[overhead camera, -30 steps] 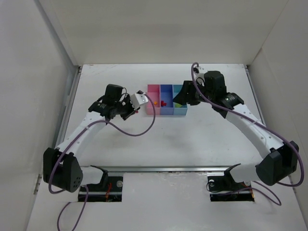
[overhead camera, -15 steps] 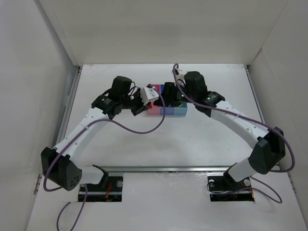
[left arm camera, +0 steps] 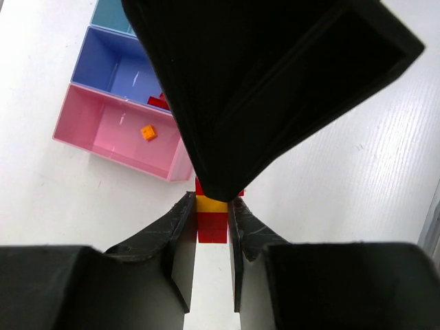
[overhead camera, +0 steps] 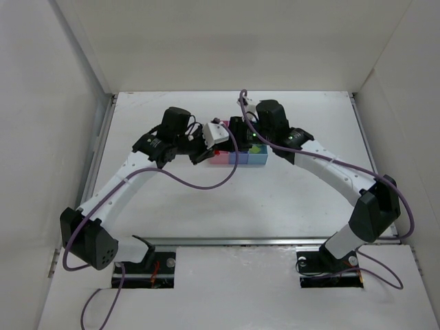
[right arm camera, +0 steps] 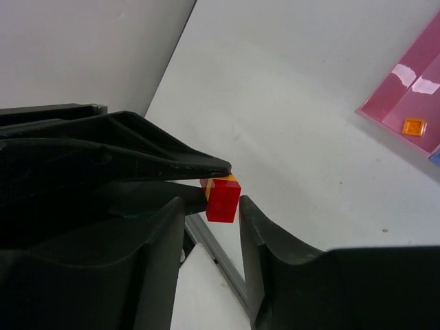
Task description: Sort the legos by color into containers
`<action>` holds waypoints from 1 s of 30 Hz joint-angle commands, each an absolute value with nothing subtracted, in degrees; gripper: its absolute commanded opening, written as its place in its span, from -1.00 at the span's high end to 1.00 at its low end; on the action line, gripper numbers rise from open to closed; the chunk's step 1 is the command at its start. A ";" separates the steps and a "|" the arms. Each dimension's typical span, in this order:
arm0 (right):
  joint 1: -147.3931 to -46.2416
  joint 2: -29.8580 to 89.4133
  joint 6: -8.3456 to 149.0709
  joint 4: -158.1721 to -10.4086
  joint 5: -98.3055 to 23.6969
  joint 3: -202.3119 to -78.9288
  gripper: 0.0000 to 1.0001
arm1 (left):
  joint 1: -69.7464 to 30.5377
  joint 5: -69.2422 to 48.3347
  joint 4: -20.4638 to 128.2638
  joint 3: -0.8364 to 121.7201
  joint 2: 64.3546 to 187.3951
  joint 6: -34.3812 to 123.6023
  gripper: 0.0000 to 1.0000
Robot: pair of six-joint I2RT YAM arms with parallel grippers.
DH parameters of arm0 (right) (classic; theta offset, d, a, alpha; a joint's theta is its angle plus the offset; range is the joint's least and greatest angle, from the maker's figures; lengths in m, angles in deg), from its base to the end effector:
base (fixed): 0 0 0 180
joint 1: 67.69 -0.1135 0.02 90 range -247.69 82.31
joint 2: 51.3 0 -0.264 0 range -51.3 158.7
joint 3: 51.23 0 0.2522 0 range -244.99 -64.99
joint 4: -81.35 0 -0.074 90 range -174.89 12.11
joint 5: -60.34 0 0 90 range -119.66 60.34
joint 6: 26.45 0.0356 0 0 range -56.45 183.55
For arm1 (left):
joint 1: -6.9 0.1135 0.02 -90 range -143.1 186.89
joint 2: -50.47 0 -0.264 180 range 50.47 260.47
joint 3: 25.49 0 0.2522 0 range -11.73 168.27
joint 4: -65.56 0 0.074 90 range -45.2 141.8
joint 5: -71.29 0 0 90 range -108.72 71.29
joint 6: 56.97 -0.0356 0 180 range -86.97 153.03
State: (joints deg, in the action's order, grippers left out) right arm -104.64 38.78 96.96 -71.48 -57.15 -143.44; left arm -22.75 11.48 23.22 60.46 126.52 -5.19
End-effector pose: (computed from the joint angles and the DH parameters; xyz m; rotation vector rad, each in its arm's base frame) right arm 0.2843 0.2344 0.3422 -0.4035 2.1520 1.2260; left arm 0.2460 -0.1606 0.3569 1.4060 1.5417 -0.4705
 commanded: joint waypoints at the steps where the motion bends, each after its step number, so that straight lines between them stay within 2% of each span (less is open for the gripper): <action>1: -105.22 38.35 97.12 -74.87 -58.67 -145.50 0.16 | -22.99 12.75 24.02 62.80 126.23 -4.41 1.00; 3: -105.22 38.35 96.60 -74.87 -58.67 -145.49 0.19 | -22.99 12.22 24.02 62.80 126.23 -3.89 1.00; 7: -105.22 37.82 96.59 -74.87 -59.81 -145.49 0.03 | -22.99 11.70 25.17 62.80 126.23 -3.36 1.00; 20: -105.22 37.82 96.59 -74.87 -58.76 -143.91 0.13 | -22.99 14.16 25.17 64.47 126.76 0.86 1.00; 24: -105.22 37.29 96.59 -74.87 -58.76 -143.30 -0.02 | -22.99 14.68 25.17 65.00 126.76 1.48 1.00; 27: -105.22 37.29 96.59 -74.87 -58.76 -143.30 -0.02 | -22.99 15.21 25.17 65.53 126.76 2.09 1.00; 30: -105.22 37.29 96.59 -74.87 -58.76 -142.77 0.11 | -22.99 16.52 25.69 66.14 126.76 3.41 1.00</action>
